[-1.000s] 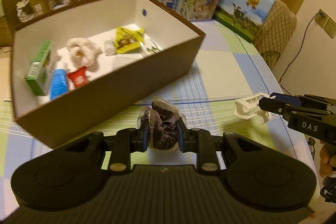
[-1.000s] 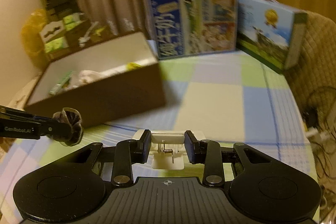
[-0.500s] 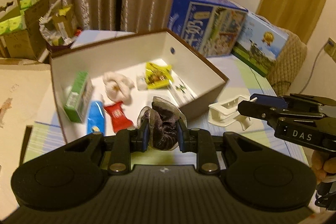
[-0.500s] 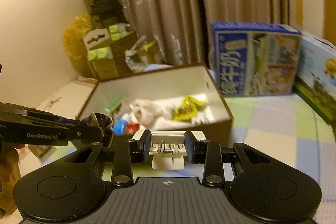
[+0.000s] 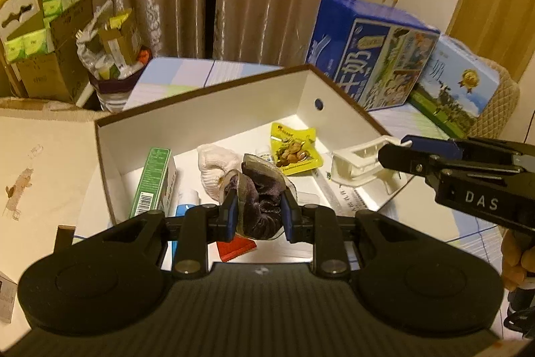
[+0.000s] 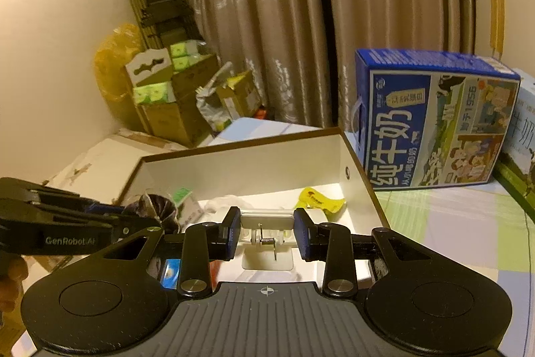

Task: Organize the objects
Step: 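Carry the dark item with the left gripper while the right carries the clip tray into the brown box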

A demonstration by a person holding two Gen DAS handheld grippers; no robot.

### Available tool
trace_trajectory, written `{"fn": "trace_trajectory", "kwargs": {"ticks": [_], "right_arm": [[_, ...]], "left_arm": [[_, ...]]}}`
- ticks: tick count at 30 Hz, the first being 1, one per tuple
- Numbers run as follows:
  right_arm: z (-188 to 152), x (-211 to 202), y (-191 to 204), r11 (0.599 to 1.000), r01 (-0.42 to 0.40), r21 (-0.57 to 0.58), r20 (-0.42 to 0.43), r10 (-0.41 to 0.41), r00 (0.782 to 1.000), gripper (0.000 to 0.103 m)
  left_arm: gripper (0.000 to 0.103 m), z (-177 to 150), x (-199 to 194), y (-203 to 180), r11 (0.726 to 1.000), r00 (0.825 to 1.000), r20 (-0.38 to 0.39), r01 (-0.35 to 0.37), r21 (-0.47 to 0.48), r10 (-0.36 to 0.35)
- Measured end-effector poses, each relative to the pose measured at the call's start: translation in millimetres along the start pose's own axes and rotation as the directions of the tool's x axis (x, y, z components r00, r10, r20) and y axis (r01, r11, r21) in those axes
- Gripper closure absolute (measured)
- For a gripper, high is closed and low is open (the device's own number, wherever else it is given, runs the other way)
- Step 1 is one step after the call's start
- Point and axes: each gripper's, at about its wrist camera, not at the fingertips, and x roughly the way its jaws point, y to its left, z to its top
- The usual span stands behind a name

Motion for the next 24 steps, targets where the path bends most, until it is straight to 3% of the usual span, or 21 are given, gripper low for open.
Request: {"fn": "trace_trajectory", "kwargs": {"ticks": [12, 21, 24], "right_arm": [[0, 58, -18, 0.997, 0.055, 0.057, -0.119, -0.048, 0.992, 0.072], [1, 76, -29, 0.993, 0.064, 0.104, -0.157, -0.047, 0.986, 0.072], [3, 80, -31, 0.991, 0.058, 0.117, -0.163, -0.038, 0.986, 0.072]], "left_arm": [[0.081, 9, 72, 4, 1.000, 0.992, -0.123, 0.009, 0.019, -0.007], [0.077, 11, 102, 3, 0.999, 0.987, -0.161, 0.012, 0.032, -0.007], [0.067, 12, 104, 4, 0.999, 0.988, -0.153, 0.008, 0.038, -0.002]]}}
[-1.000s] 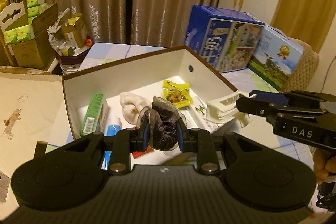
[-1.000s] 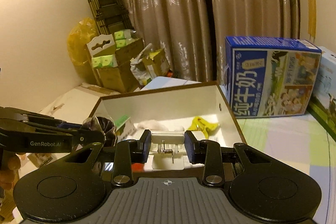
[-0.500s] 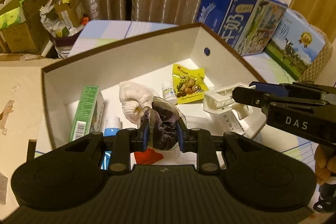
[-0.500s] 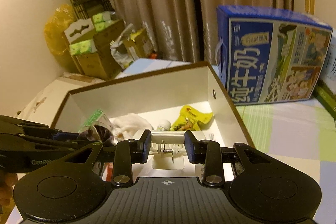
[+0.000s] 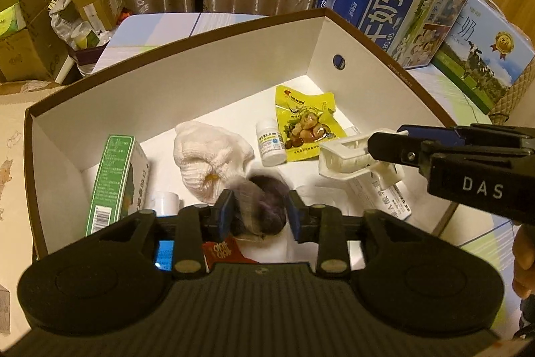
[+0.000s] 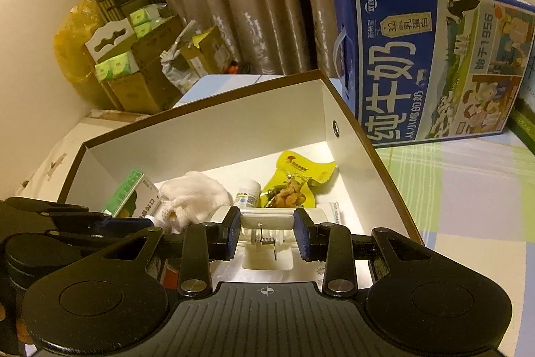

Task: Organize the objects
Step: 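Release the dark item with the left gripper while the right releases the clip tray inside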

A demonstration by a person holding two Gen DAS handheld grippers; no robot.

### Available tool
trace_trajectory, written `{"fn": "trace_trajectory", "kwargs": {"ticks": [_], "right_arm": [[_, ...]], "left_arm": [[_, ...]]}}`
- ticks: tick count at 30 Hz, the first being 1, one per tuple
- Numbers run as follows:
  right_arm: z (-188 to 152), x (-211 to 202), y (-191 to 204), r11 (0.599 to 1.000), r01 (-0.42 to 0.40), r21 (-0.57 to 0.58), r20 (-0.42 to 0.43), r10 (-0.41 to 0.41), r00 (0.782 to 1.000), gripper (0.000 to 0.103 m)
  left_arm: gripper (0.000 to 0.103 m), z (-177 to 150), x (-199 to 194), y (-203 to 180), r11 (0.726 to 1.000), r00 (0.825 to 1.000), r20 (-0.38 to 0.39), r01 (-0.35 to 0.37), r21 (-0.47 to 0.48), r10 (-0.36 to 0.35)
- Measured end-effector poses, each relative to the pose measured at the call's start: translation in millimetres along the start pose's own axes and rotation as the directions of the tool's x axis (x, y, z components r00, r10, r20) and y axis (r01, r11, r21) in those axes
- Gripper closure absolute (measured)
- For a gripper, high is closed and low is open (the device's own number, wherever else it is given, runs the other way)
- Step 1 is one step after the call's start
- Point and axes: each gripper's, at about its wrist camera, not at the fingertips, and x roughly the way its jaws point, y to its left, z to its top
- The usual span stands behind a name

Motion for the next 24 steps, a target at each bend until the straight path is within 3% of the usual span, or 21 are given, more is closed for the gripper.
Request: {"fn": "trace_trajectory", "kwargs": {"ticks": [4, 9, 24], "right_arm": [[4, 4, -3, 0.999, -0.017, 0.034, -0.011, 0.018, 1.000, 0.072], [8, 12, -4, 0.998, -0.023, 0.064, -0.032, 0.025, 0.999, 0.071], [15, 14, -2, 0.994, -0.058, 0.091, -0.050, 0.062, 0.997, 0.067]], "left_arm": [[0.044, 3, -2, 4, 1.000, 1.000, 0.018, -0.016, -0.012, 0.016], [0.031, 3, -4, 14, 0.999, 0.999, 0.020, -0.041, -0.029, 0.041], [0.014, -7, -20, 28, 0.997, 0.998, 0.038, -0.041, -0.069, 0.044]]}}
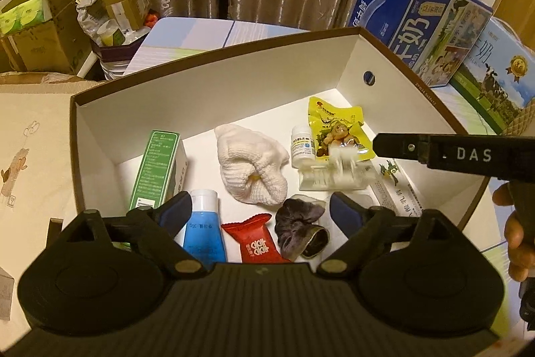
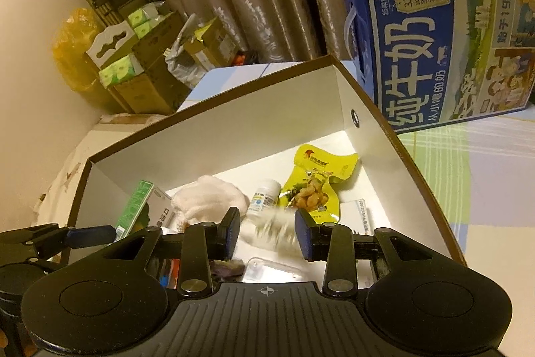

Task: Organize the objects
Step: 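Release the dark item with the left gripper while the right releases the clip tray inside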

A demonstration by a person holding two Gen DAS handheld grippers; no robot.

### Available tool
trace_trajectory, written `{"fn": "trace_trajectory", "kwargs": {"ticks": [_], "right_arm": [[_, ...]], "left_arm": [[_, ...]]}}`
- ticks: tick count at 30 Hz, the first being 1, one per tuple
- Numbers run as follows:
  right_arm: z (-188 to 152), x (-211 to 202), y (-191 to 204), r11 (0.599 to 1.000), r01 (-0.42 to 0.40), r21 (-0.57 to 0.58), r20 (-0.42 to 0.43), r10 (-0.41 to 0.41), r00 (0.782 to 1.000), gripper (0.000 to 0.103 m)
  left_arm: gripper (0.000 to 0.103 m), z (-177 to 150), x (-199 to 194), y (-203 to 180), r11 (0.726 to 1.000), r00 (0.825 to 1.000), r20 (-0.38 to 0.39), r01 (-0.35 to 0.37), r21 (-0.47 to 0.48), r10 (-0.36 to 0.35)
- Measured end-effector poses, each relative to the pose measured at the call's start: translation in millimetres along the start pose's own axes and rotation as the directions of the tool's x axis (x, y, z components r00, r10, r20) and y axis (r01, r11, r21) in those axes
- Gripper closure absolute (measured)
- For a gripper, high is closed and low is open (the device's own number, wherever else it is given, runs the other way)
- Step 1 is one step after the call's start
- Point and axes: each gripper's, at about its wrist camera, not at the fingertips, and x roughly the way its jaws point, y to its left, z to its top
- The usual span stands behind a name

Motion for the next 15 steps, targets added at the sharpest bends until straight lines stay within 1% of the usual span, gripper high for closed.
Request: {"fn": "trace_trajectory", "kwargs": {"ticks": [2, 5, 7, 11, 15], "right_arm": [[-1, -5, 2, 1.000, 0.007, -0.006, 0.003, -0.007, 1.000, 0.062], [-6, -15, 3, 1.000, 0.016, -0.016, 0.006, -0.016, 1.000, 0.058], [-9, -22, 4, 1.000, 0.019, -0.021, 0.010, -0.018, 1.000, 0.057], [-15, -36, 7, 0.999, 0.028, -0.035, 0.020, -0.027, 0.999, 0.055], [-25, -57, 13, 0.998, 0.025, -0.059, 0.048, -0.022, 0.999, 0.053]], "left_arm": [[0.013, -2, -5, 1, 1.000, 1.000, 0.007, 0.004, -0.006, -0.003], [0.012, -4, -13, 2, 1.000, 1.000, 0.017, 0.005, -0.013, -0.004], [0.008, -5, -19, 2, 1.000, 1.000, 0.029, 0.004, -0.014, -0.004], [0.004, -7, -34, 3, 1.000, 0.998, 0.057, 0.003, -0.022, -0.002], [0.003, -11, -49, 2, 0.999, 0.997, 0.081, 0.011, -0.042, -0.007]]}}
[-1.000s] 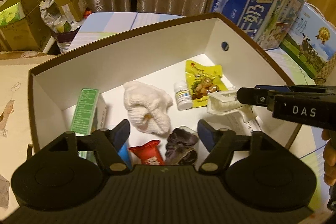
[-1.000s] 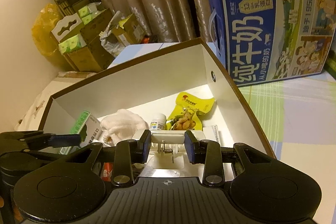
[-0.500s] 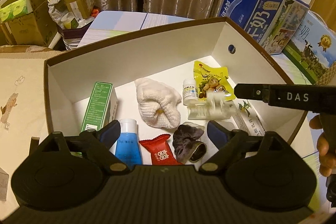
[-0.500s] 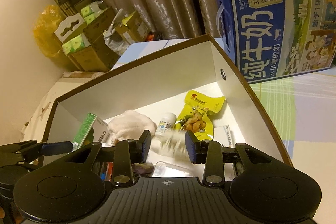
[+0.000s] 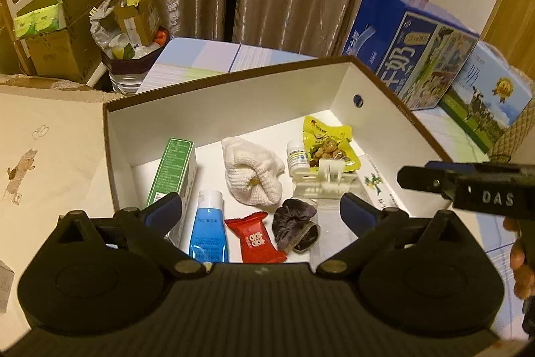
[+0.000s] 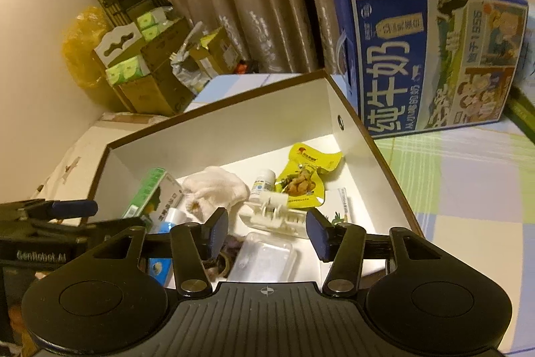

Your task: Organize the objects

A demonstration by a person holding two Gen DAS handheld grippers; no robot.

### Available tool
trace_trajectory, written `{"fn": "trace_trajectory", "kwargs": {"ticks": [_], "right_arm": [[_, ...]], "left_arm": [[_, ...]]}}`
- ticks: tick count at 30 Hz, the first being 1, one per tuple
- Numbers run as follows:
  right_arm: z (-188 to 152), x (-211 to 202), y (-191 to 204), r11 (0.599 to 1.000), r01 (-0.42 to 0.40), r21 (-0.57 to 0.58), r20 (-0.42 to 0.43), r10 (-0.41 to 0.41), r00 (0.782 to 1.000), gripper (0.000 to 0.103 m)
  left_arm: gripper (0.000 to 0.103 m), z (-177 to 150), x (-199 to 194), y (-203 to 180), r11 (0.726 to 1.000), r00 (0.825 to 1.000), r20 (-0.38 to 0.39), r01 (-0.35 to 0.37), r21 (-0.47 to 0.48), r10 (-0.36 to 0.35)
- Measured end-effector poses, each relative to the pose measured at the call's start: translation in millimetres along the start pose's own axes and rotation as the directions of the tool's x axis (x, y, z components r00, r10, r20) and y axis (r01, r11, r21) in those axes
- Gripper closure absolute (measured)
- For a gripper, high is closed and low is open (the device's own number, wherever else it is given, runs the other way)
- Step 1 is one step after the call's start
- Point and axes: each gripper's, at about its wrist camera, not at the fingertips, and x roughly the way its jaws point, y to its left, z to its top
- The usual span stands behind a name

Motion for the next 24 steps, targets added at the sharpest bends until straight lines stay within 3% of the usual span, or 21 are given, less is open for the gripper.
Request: {"fn": "trace_trajectory", "kwargs": {"ticks": [18, 24], "right_arm": [[-59, -80, 15, 1.000, 0.011, -0.016, -0.011, -0.011, 1.000, 0.053], [-80, -107, 13, 1.000, 0.027, -0.006, -0.009, -0.027, 1.000, 0.053]], "left_arm": [[0.001, -60, -82, -30, 0.998, 0.998, 0.032, 0.050, -0.040, -0.049], [0.001, -82, -108, -48, 1.000, 0.998, 0.056, 0.002, 0.006, -0.003]]}}
